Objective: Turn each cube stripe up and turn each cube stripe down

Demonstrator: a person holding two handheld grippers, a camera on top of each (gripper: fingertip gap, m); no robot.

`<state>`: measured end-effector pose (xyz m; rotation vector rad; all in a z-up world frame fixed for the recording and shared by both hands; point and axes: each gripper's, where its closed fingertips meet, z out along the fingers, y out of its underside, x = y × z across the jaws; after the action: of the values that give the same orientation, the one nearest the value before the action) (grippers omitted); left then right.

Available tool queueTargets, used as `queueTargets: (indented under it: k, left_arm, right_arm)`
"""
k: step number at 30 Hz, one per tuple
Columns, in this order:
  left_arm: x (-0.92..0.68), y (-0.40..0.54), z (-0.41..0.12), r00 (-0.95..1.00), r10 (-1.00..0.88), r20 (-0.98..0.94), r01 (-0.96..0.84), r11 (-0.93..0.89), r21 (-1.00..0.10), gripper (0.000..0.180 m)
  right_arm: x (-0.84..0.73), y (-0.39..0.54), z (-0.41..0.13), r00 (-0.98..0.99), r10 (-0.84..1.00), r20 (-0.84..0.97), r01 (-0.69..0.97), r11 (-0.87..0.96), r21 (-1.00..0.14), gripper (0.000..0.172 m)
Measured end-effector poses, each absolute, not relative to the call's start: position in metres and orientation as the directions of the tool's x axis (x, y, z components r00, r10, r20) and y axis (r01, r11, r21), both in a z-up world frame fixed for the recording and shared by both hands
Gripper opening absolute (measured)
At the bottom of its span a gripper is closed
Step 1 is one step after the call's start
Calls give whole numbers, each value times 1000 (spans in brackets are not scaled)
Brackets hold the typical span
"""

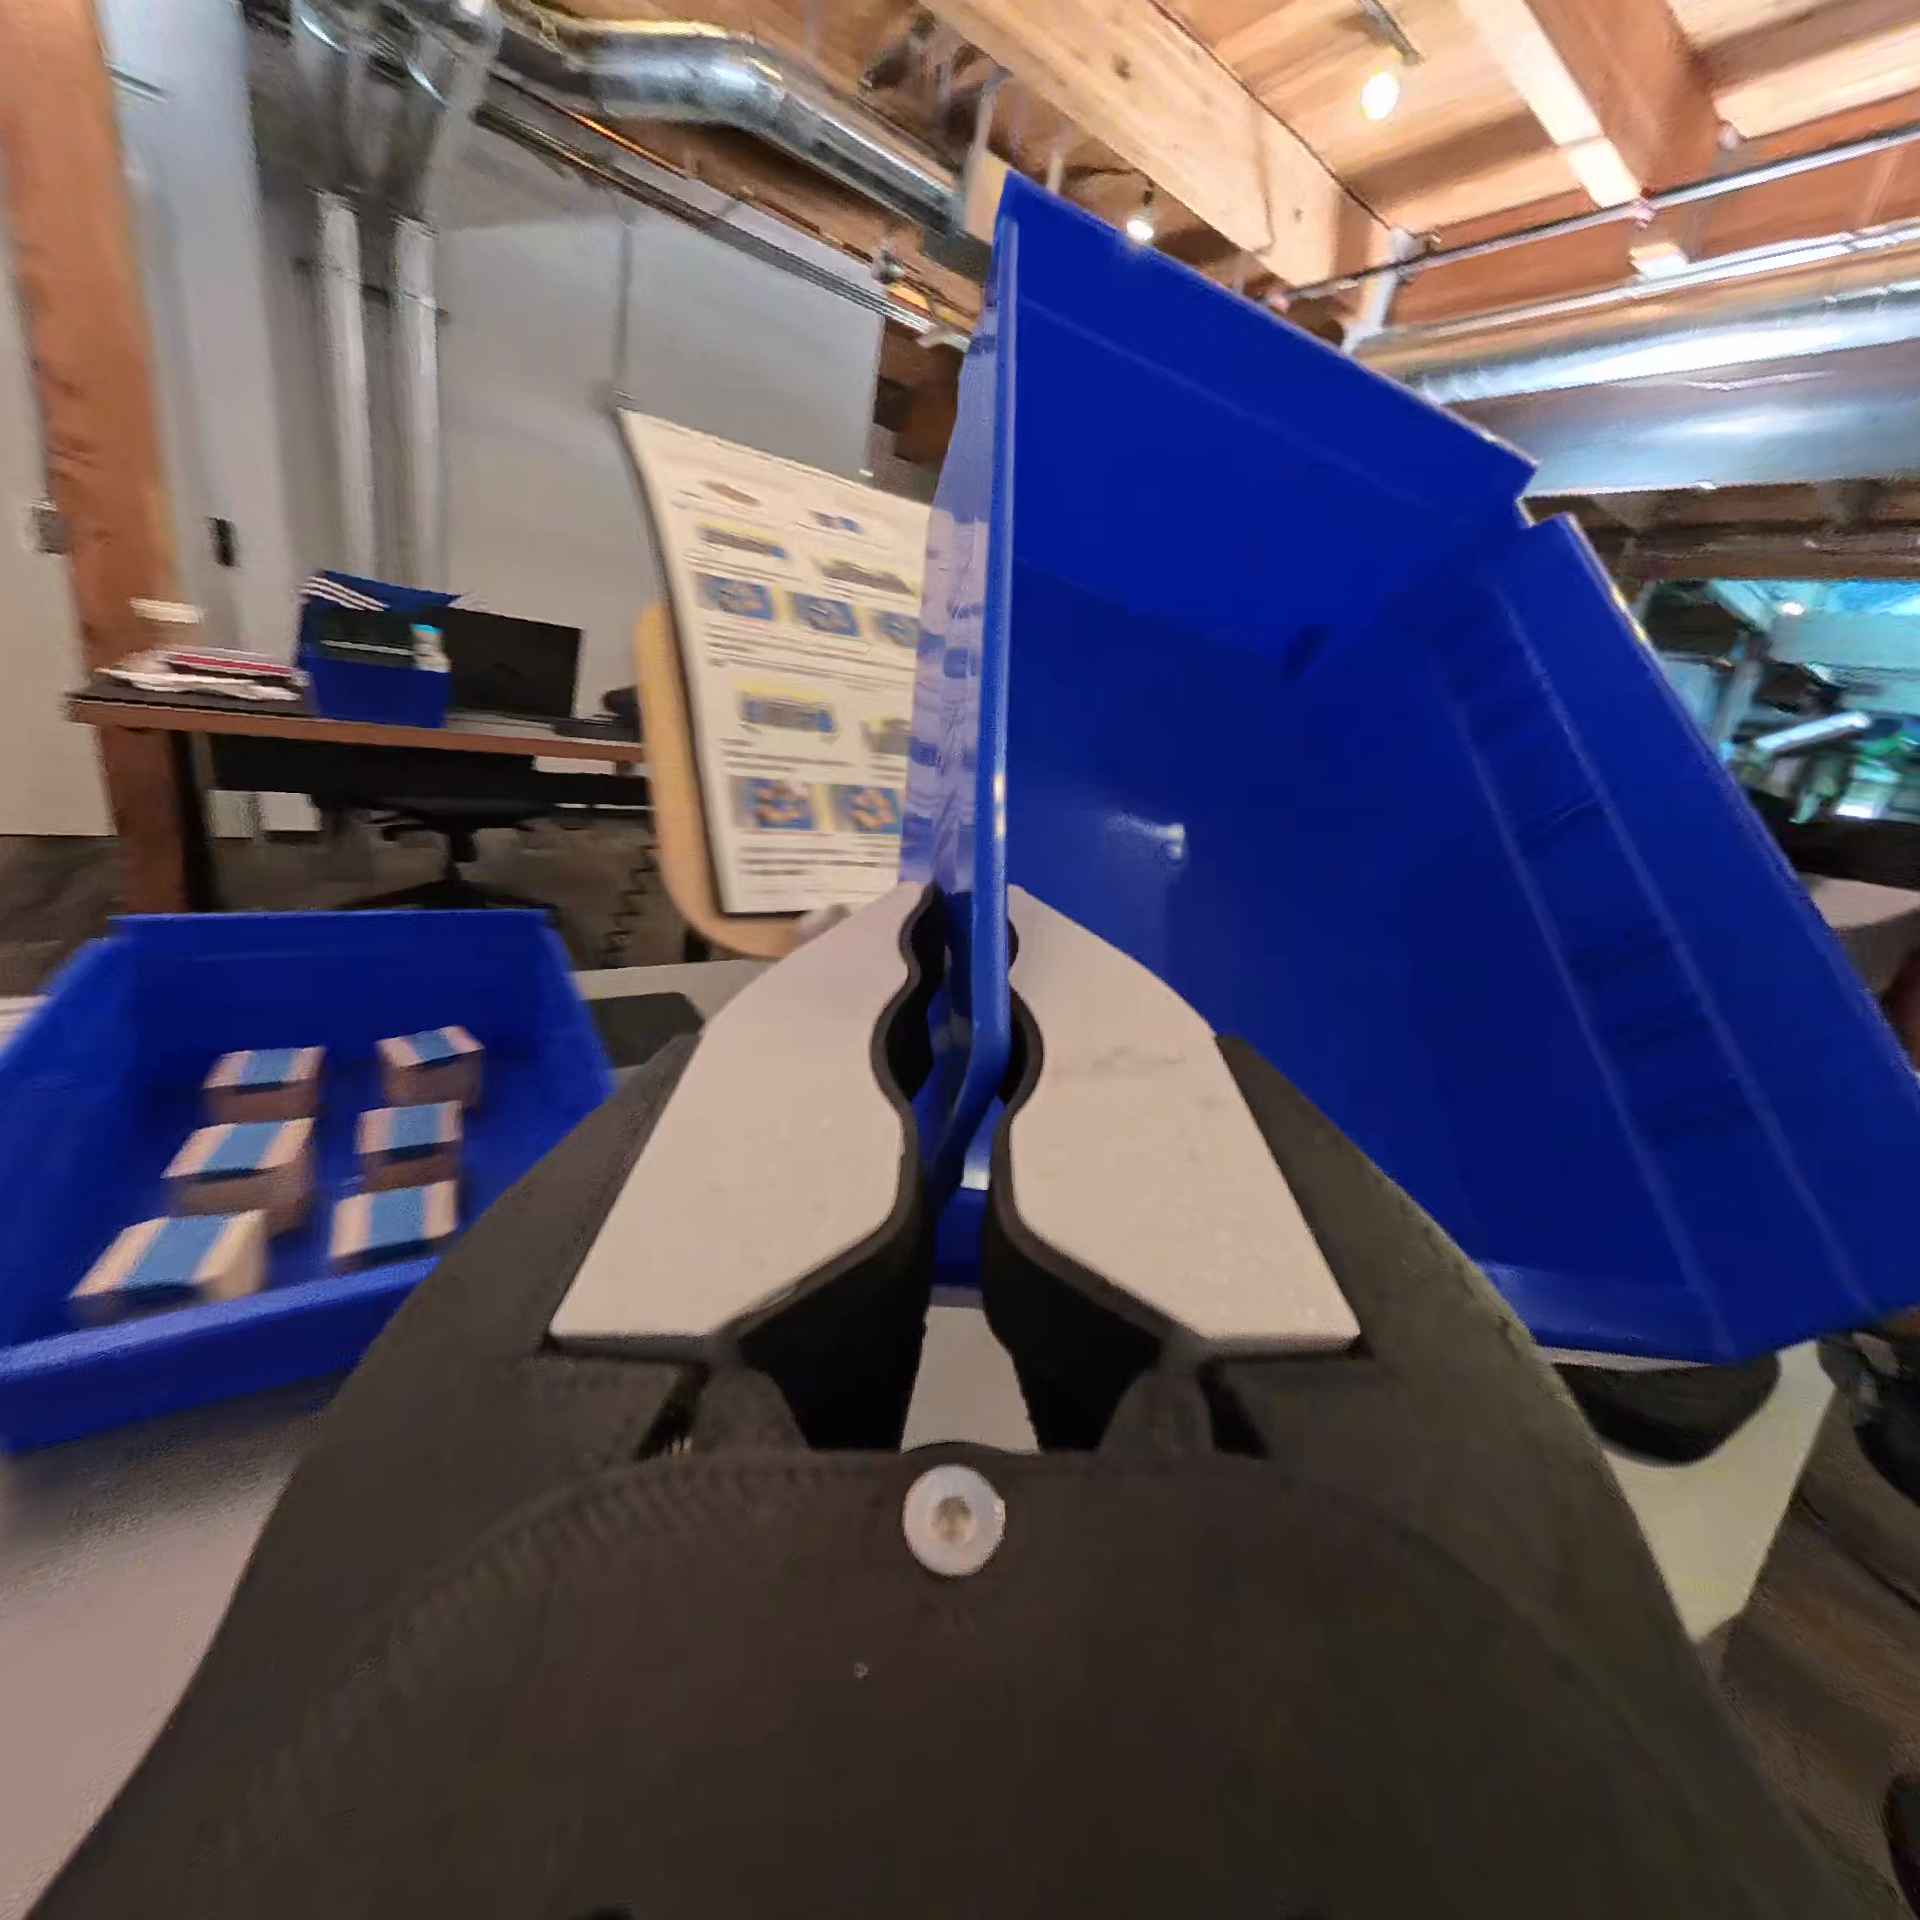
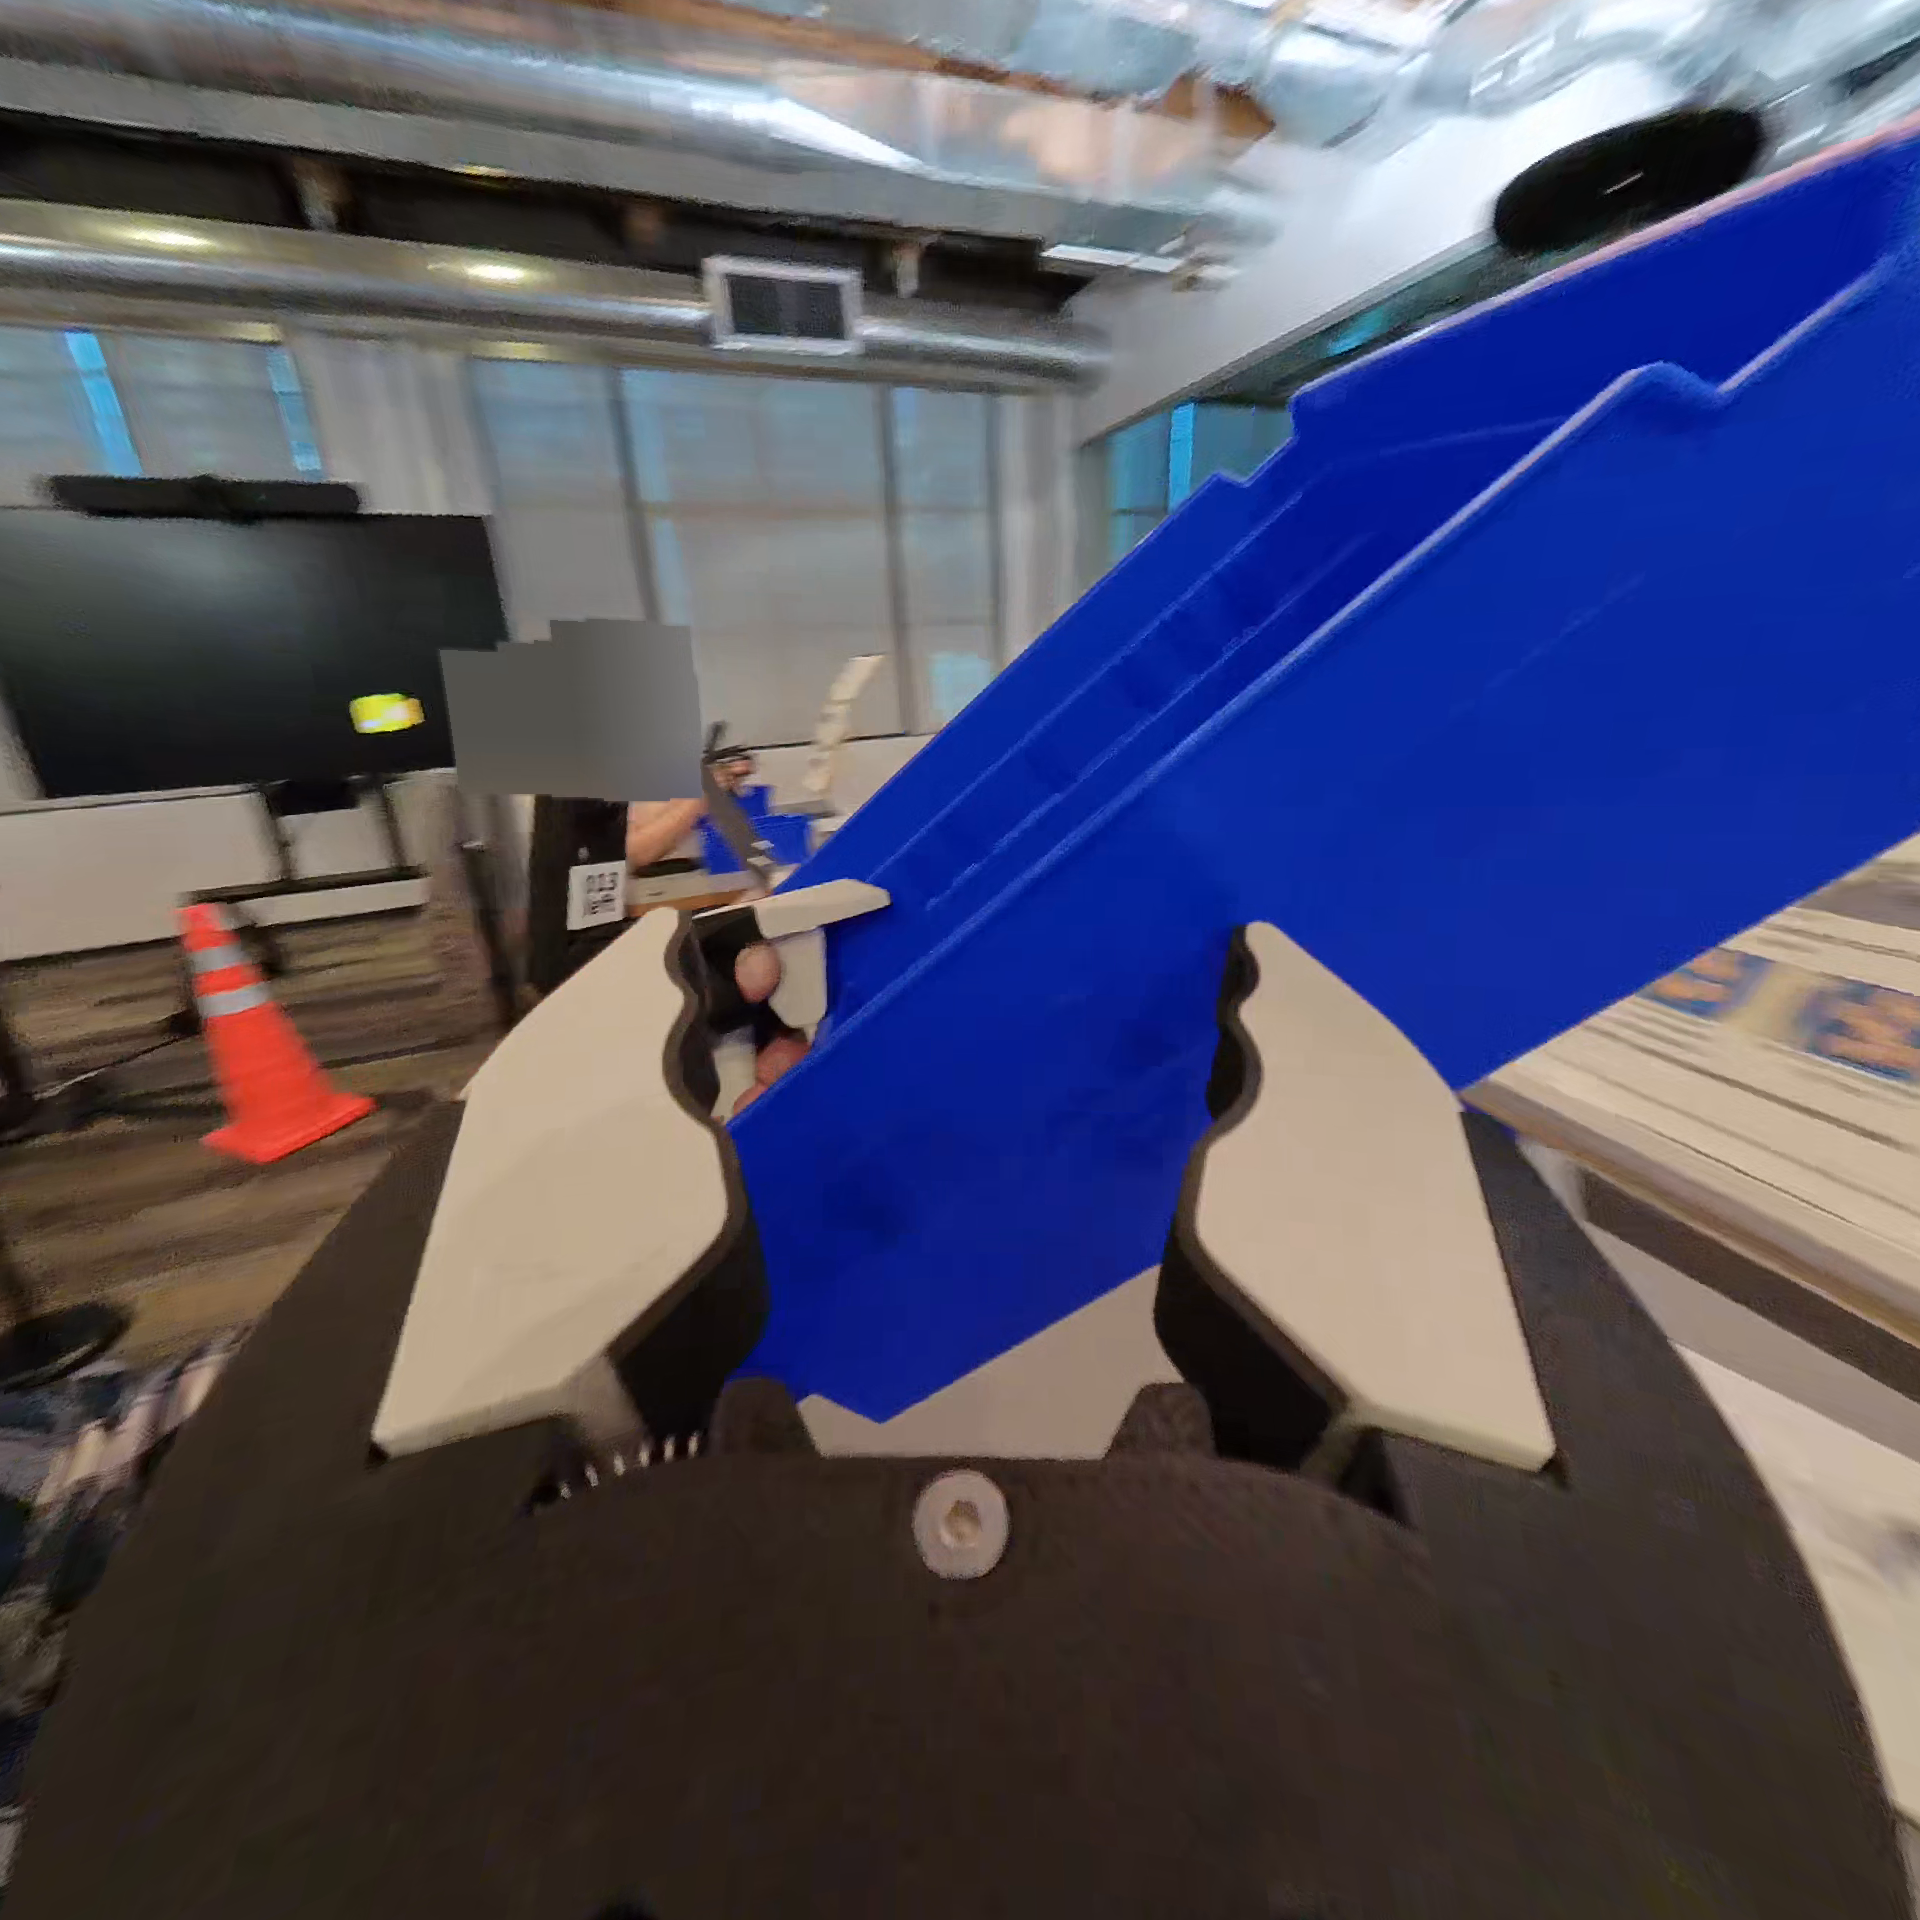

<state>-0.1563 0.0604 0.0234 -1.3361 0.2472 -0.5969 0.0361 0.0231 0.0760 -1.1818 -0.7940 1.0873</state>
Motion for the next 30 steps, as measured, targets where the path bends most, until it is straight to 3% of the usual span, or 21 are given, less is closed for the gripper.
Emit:
queueTargets:
  k: [5, 11, 15, 22, 30]
  left_arm:
    - [-14, 103, 10, 722, -678, 140, 228, 41, -973, 6]
    - [153, 147, -41, 588, -793, 159, 134, -99, -986, 6]
    - [223, 178, -86, 547, -798, 252, 92, -242, -966, 6]
    - [262, 228, -151, 597, -739, 313, -21, -404, -915, 9]
    - [259, 250, -171, 595, -726, 345, -31, -449, -893, 23]
  right_arm:
    - [169, 40, 54, 580, 808, -102, -242, 52, -969, 86]
    - [326, 67, -3, 805, 554, -214, -222, -52, -974, 71]
    - [399, 102, -36, 818, 456, -351, -320, -145, -936, 58]
    - [447, 186, -110, 787, 366, -497, -332, -428, -841, 58]
    - [449, 247, -152, 712, 384, -588, -294, -598, -746, 52]
